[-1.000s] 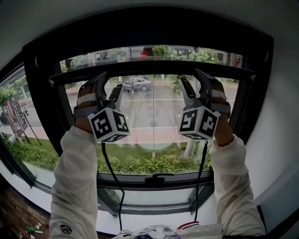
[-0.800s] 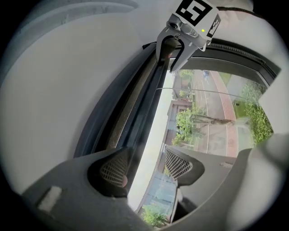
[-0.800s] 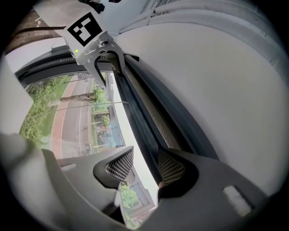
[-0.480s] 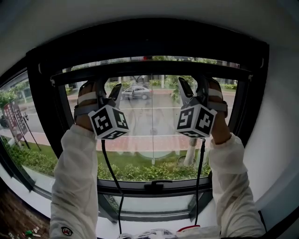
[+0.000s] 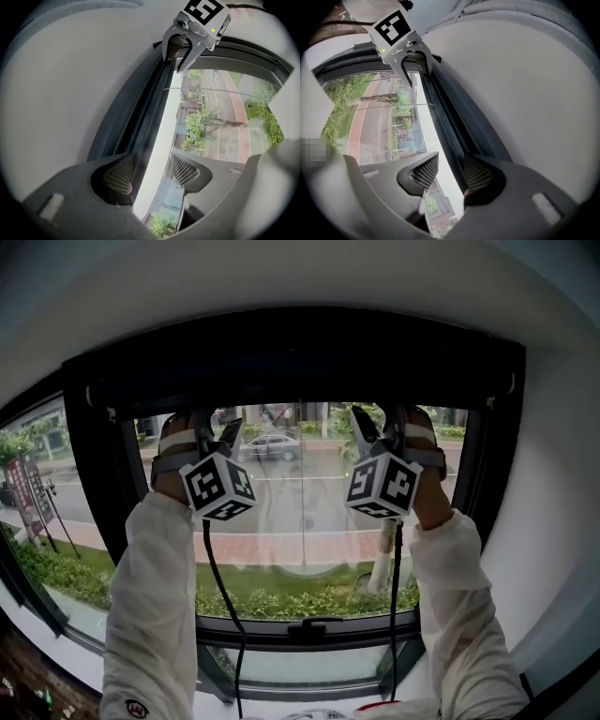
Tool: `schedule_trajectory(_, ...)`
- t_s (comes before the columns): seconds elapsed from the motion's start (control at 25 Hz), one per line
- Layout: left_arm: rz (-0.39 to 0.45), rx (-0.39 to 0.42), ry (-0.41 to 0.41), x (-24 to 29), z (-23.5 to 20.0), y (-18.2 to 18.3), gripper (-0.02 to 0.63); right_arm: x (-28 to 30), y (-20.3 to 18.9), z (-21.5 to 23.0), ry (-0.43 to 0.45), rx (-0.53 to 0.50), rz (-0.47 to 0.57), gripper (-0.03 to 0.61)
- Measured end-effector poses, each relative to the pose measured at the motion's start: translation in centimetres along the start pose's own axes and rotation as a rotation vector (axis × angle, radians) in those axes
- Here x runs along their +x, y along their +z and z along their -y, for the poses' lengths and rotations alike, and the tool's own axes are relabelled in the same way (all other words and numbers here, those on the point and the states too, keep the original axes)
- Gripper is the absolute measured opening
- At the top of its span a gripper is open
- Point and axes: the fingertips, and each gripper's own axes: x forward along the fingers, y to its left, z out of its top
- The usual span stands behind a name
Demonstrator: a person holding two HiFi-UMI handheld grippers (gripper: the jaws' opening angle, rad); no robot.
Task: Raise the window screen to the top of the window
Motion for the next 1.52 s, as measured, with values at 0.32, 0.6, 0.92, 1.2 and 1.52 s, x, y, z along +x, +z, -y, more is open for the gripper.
schedule_trajectory(0.32,-0.018,0.008,-0.014,0.4,-0.6,0.1,0.259,0.5,0.0,0.7,0.009,-0.016,-0.012,0.161)
schedule_trajectory(0.6,0.019,-0.012,0.003,-1.2,-1.1,0.5,0.259,-1.6,1.8,1.3,-0.058,0.060,0.107,0.133)
schedule_trajectory(0.92,0.151,-0.324,-0.083,-7.3,1.7,1.1,0.252,-8.1,3.5,0.9,-0.099,0.375,0.162,0.038)
schedule_trajectory(1.2,0.187,-0.544,-0.131,-13.9,5.1,-1.4,0.222,-12.9,4.4,-3.2,-0.052,0.498,0.121,0.026)
schedule_trajectory(1.52,0.065,-1.049,-0.192,-22.6,11.6,-3.6,0.011,-23.1,-2.6,-9.1,0.074,1.013,-0.092,0.006)
